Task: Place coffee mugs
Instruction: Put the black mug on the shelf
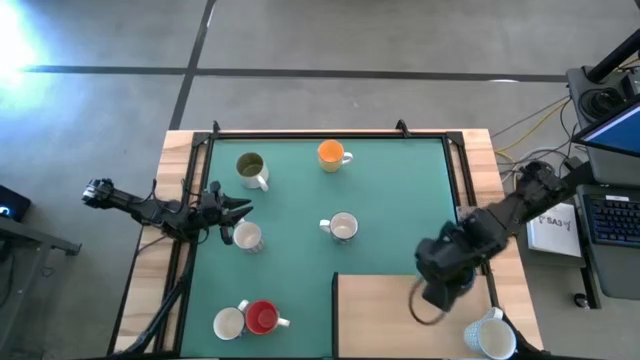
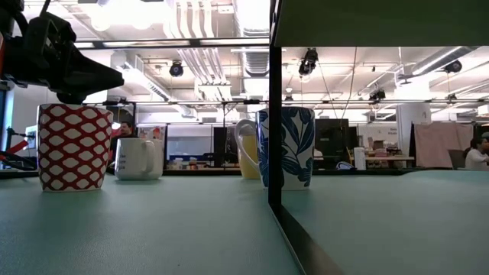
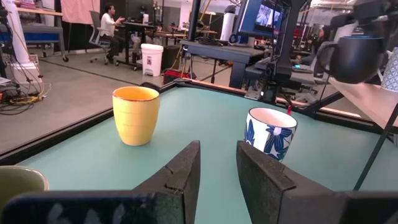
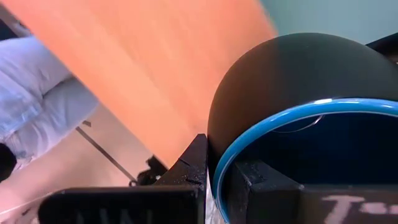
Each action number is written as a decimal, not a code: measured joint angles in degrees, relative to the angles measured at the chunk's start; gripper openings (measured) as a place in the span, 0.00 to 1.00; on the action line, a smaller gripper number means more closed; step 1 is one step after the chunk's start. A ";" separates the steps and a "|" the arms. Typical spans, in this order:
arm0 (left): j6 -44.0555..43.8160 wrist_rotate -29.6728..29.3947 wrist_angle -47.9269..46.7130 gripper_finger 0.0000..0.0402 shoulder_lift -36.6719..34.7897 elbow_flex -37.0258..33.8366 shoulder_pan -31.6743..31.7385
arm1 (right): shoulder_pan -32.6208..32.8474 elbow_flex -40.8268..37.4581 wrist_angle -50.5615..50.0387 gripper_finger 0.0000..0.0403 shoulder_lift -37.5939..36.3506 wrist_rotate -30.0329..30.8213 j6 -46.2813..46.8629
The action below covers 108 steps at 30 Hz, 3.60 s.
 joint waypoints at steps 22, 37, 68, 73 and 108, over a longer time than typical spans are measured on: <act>0.00 -0.01 0.01 0.22 0.00 0.01 -0.01 | 13.40 0.11 -0.13 0.03 -0.14 0.41 8.89; 0.00 0.00 0.01 0.22 0.02 0.01 0.00 | 13.70 -1.26 -2.09 0.09 1.02 -2.11 6.51; 0.00 -0.01 0.00 0.22 0.02 0.00 -0.01 | 14.12 -0.94 -2.43 0.10 0.63 -5.96 6.80; 0.00 0.00 0.01 0.22 0.04 0.02 0.02 | 14.12 -1.17 -2.31 0.10 0.63 -6.02 6.72; 0.00 -0.01 -0.01 0.22 0.04 0.00 0.02 | 13.97 -1.48 0.41 0.26 0.80 -3.94 6.75</act>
